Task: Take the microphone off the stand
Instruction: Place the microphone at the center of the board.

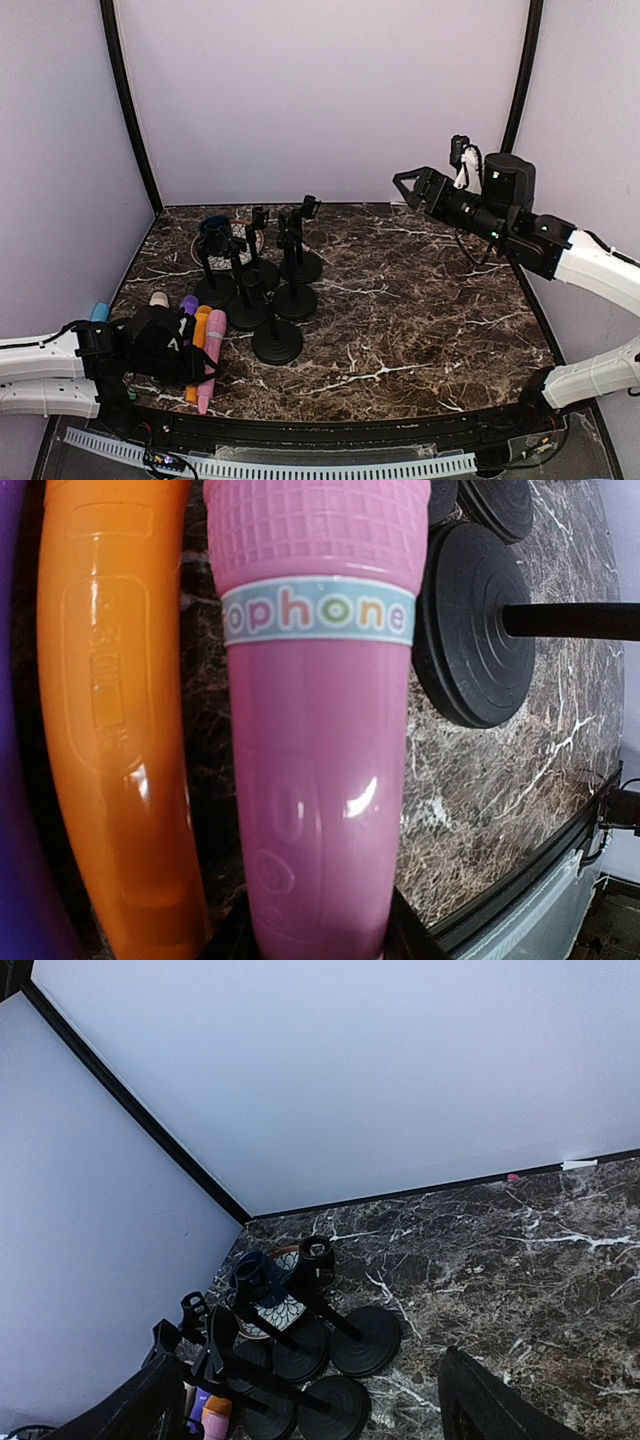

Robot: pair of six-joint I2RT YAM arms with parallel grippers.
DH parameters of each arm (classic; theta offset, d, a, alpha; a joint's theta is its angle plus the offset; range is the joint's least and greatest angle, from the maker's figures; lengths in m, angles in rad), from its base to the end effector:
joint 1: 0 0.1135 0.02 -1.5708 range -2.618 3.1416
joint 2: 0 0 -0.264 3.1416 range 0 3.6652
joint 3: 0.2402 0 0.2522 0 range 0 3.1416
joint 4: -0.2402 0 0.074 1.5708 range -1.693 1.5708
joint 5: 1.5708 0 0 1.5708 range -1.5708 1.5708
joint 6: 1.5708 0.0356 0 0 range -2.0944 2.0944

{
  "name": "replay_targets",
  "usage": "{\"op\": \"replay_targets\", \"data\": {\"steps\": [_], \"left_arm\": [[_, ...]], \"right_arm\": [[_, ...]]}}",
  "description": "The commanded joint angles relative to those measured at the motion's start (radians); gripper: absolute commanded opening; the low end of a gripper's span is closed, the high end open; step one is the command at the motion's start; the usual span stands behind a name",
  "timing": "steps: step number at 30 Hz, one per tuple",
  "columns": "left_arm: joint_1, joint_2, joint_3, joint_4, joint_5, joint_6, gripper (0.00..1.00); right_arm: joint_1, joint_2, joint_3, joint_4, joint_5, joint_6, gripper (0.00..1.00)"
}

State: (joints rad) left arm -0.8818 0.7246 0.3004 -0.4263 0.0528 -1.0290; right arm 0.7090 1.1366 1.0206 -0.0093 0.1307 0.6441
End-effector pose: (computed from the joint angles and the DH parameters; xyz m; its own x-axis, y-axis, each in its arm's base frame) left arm 0.0892 -0.1112 0.1600 -0.9258 -0.2217 -0.3062 -0.0005 0.8106 -0.5856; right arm 0.2062 0.1707 0.3706 -0.4045 0.4374 -0.8031 -0.3807 0.7179 0.5828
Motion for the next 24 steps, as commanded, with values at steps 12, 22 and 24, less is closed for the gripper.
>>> {"op": "replay_targets", "data": {"steps": [12, 22, 24], "left_arm": [[0.065, 0.066, -0.069, 0.213, 0.033, 0.015, 0.54], [0.080, 0.021, 0.108, -0.010, -0.076, 0.149, 0.67], [0.109, 0.025, 0.180, -0.070, -0.098, 0.220, 0.73]], "right_arm": [[-0.014, -0.015, -0.023, 0.043, -0.018, 0.029, 0.89], [-0.018, -0.037, -0.023, 0.016, 0.006, 0.005, 0.89], [-0.020, -0.035, -0.010, -0.011, 0.017, -0.017, 0.91]]}}
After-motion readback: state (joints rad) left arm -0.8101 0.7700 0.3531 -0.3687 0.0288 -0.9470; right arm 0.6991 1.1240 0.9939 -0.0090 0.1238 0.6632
